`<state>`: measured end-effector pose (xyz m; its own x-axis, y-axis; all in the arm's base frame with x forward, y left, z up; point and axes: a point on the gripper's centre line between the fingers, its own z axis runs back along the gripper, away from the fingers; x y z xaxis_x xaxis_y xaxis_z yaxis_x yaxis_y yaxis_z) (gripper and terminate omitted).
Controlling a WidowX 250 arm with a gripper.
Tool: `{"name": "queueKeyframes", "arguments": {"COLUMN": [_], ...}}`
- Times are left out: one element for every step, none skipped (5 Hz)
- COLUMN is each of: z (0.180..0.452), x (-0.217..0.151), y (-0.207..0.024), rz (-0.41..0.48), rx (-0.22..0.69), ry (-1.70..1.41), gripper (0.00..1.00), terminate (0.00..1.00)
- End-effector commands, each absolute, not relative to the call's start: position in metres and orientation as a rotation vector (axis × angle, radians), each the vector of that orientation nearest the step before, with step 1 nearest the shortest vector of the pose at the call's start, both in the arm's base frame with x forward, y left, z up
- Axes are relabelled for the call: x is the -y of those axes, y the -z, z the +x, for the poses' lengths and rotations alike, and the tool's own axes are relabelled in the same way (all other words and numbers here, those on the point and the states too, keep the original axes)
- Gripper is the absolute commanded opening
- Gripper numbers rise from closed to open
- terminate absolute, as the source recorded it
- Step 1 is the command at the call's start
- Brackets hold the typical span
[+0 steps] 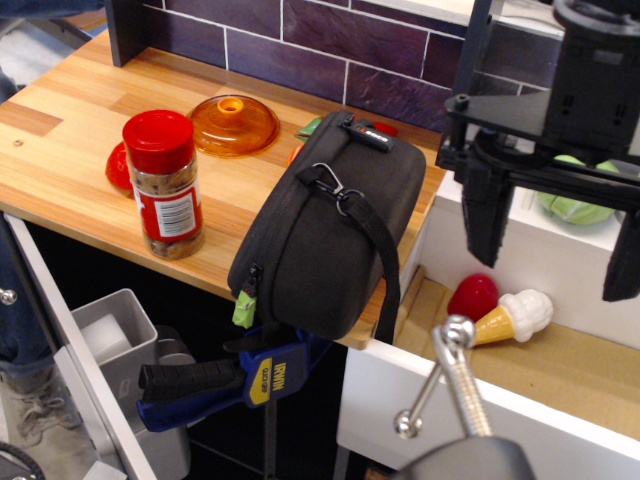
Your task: Unzip zipper bag
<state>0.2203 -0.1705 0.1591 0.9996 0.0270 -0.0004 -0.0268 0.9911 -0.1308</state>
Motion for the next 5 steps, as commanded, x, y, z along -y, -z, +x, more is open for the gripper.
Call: {"name": "queueKeyframes", "arguments": {"z": [0.220, 0.205, 0.201, 0.194, 0.185], "x": [0.171, 0.121, 0.087, 0.050, 0.024], "y": [-0.159, -0.162, -0.147, -0.121, -0.103], "rz": [-0.131, -0.133, -0.103, -0.048, 0.000], "rx": [0.001, 0.000, 0.009, 0.005, 0.057], "ry": [-0.027, 0.002, -0.013, 0.003, 0.029], "gripper": [1.00, 1.00, 1.00, 1.00, 1.00], "terminate": [0.00, 0.00, 0.00, 0.00, 0.00]}}
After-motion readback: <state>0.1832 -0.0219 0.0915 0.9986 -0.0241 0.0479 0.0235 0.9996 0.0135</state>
